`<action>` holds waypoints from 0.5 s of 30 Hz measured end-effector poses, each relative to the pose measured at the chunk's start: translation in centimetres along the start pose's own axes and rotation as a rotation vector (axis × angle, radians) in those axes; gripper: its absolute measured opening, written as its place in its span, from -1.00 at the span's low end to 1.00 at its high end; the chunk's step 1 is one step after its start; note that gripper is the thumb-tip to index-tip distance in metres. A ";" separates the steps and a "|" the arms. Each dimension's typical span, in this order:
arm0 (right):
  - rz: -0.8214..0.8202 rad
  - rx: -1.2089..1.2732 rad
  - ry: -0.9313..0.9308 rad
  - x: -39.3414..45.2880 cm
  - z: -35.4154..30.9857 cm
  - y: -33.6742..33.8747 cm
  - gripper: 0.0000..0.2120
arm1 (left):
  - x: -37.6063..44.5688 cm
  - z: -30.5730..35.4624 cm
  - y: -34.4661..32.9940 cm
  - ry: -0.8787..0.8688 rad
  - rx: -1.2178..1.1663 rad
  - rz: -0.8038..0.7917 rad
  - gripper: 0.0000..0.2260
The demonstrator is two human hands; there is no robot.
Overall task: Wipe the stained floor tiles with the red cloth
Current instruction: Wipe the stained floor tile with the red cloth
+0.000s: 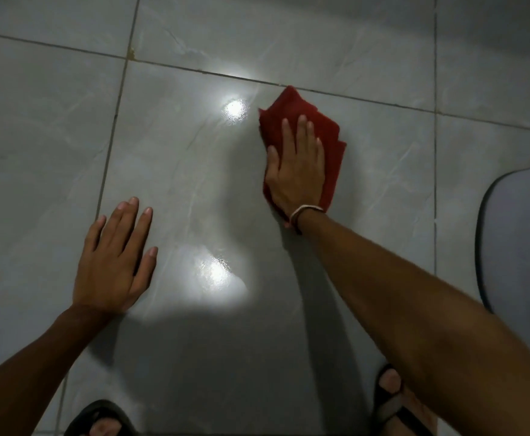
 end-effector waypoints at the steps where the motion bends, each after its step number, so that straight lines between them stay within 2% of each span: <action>1: 0.020 0.006 -0.009 -1.1 -0.9 -0.2 -0.41 | 0.1 -0.1 -0.1 -0.001 0.006 -0.007 -0.40; 2: 0.009 0.027 0.111 -3.1 -2.6 -0.6 -0.41 | 0.1 -0.1 -0.2 -0.002 0.011 -0.015 -0.40; 4: -0.133 0.049 0.595 -10.7 -6.2 -2.2 -0.42 | 0.1 -0.3 -0.3 0.005 0.007 -0.021 -0.39; 6: -0.313 0.026 0.987 -17.6 -5.4 -2.6 -0.45 | 0.0 -0.3 -0.5 0.010 0.001 -0.020 -0.39; 7: -0.360 0.015 1.091 -18.2 -3.6 -2.2 -0.45 | 0.0 -0.3 -0.5 0.009 0.001 -0.018 -0.38; 8: -0.373 -0.016 1.113 -16.9 -1.6 -1.6 -0.45 | 0.0 -0.3 -0.5 0.007 0.000 -0.015 -0.38; 9: -0.326 -0.071 1.050 -13.9 0.3 -1.0 -0.45 | 0.1 -0.3 -0.4 0.004 0.002 -0.011 -0.39; 10: -0.241 -0.105 0.881 -9.8 2.4 0.0 -0.45 | 0.1 -0.3 -0.3 0.002 0.008 -0.009 -0.39; 11: -0.134 -0.109 0.632 -5.3 4.8 1.5 -0.45 | 0.1 -0.2 -0.3 0.008 0.015 -0.012 -0.39; 13: 0.002 -0.033 0.023 0.4 9.3 3.5 -0.42 | 0.1 -0.3 -0.2 0.021 0.020 -0.022 -0.39; 14: 0.040 -0.021 -0.175 1.0 9.7 3.5 -0.41 | 0.1 -0.1 -0.2 0.018 0.020 -0.021 -0.39; 15: 0.043 -0.027 -0.230 0.8 8.2 2.9 -0.39 | 0.2 -0.1 -0.2 0.015 0.026 -0.022 -0.39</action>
Point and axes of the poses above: each hand's wrist, its own x-axis towards the middle knuckle, its own y-axis out of the back of the hand, z = x × y, the point moved 10 cm from there along x, towards the middle knuckle, and after that the axes turned 8 degrees about y, right-handed, at the moved point
